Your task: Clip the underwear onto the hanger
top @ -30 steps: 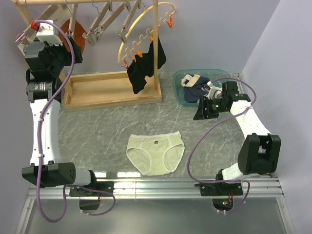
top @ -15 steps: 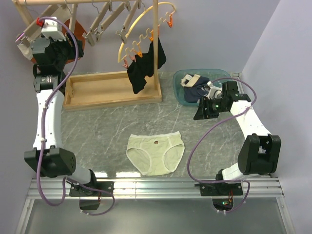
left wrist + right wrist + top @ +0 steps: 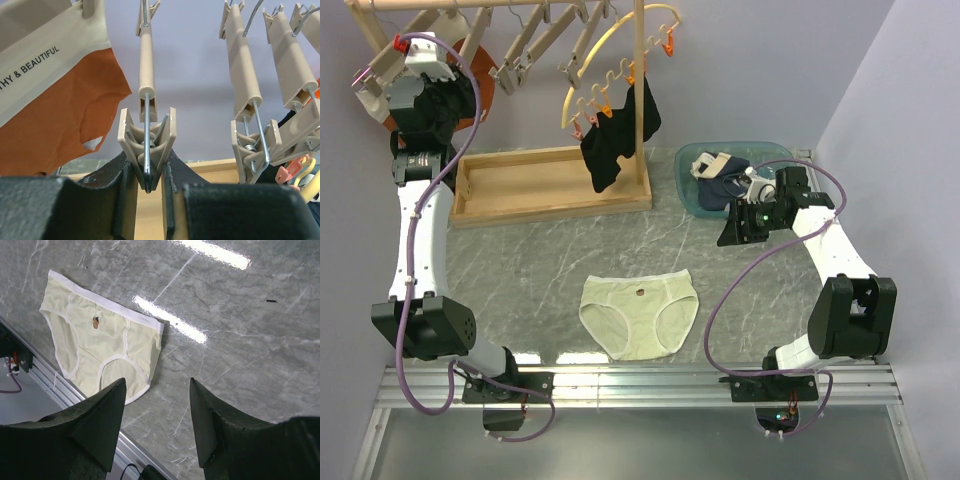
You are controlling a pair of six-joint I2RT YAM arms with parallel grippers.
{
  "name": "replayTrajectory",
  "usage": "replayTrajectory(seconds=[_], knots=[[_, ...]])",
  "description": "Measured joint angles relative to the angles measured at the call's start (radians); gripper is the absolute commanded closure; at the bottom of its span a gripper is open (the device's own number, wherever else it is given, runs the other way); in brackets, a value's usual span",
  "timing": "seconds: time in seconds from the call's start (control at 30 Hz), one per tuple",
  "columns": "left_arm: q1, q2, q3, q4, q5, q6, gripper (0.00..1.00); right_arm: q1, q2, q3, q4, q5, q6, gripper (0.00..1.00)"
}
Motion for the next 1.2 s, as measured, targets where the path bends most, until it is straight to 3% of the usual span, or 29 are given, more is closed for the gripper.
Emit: replayTrajectory(seconds=[0.77,1.2], knots=[[0.016,-0.128,-0.028,0.07,0.011,0.059,1.0,0.0,0.0,-0.009,0.001,-0.007,-0.001,0.4],[0.099,-0.453,-0.497,-0.06,0.028,0.052,1.0,0.0,0.007,0.0,-0.01,-0.006,-0.021,0.39]])
